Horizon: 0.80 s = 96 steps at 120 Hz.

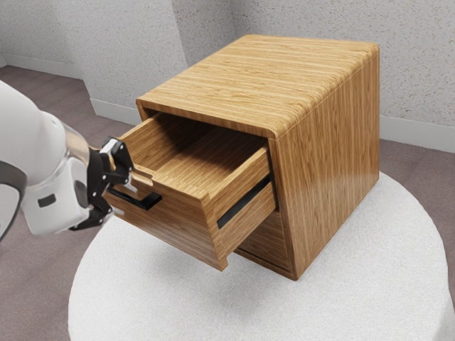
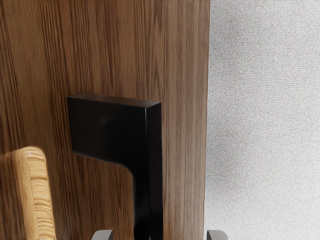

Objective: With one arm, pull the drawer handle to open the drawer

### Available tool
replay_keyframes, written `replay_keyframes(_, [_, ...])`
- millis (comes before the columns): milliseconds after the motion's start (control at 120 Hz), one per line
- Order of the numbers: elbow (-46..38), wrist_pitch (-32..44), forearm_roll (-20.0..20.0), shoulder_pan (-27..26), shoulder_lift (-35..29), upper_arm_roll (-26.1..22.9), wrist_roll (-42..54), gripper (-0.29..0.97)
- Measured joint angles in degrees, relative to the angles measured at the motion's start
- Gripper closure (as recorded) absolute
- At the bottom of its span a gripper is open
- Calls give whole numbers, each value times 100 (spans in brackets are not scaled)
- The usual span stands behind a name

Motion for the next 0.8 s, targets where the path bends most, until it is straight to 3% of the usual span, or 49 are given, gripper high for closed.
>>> replay_keyframes(300, [374,-118,9,-23,-91,-46,-4,50])
replay_keyframes(383, [1231,-174,23,5,-57,-332,-5,49])
replay_keyframes(450, [2501,-376,32,343,126,-872,-39,47])
replay_keyframes(533, [3944,-1124,43,1064,761,-1576,-501,34])
replay_keyframes(683, [4649,-2014,-42,1039,2882,-1965,-2555,17])
replay_keyframes(800, [5144,-2394,-167,1045,3400,-2065,-3928,11])
